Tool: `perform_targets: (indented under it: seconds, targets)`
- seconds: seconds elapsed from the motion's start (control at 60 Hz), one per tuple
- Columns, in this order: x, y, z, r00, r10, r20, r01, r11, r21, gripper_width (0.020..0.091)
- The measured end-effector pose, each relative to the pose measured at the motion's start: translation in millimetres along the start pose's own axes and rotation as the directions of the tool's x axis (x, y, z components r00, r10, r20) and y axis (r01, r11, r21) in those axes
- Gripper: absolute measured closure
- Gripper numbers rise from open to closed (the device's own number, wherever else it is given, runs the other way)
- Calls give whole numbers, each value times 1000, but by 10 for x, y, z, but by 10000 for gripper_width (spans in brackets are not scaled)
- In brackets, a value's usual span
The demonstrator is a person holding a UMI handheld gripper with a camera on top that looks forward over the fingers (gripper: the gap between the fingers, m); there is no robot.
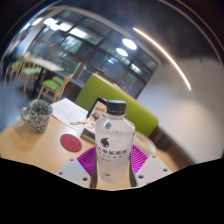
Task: Pour water
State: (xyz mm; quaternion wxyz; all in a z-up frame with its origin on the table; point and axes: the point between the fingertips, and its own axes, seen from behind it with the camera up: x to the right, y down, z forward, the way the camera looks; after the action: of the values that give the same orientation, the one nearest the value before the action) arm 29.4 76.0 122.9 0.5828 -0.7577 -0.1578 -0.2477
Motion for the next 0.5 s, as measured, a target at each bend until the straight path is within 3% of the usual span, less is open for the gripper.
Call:
perform_targets:
  seconds: [0.083, 0.25, 0.4, 0.5]
  targets:
    - [-162, -429, 196, 955, -296, -37, 297, 954, 44, 660]
    - [-550, -954, 579, 597, -782, -178, 795, 607, 0, 660]
    - [-712, -1328, 579, 162, -943, -292, 977, 195, -85, 657]
    - [-749, -1445, 606, -12, -947, -320, 989, 35, -140, 659]
